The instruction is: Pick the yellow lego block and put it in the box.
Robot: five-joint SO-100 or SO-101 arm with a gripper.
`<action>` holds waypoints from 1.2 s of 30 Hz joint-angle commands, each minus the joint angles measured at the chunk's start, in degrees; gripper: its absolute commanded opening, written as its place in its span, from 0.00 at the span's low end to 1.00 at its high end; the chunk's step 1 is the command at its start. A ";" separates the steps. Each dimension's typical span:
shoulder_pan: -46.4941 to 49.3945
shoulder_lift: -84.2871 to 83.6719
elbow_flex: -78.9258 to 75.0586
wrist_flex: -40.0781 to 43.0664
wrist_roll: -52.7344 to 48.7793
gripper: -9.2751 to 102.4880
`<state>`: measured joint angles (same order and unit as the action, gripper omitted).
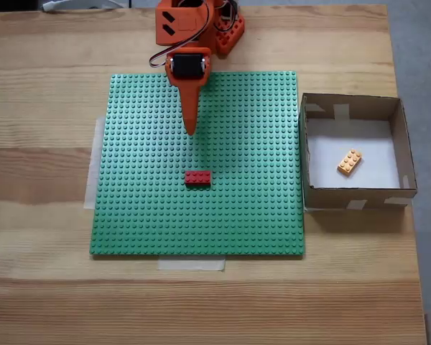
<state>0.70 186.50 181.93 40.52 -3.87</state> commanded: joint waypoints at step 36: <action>0.35 0.35 0.44 4.92 -2.81 0.07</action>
<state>0.70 186.50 181.93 45.35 -6.50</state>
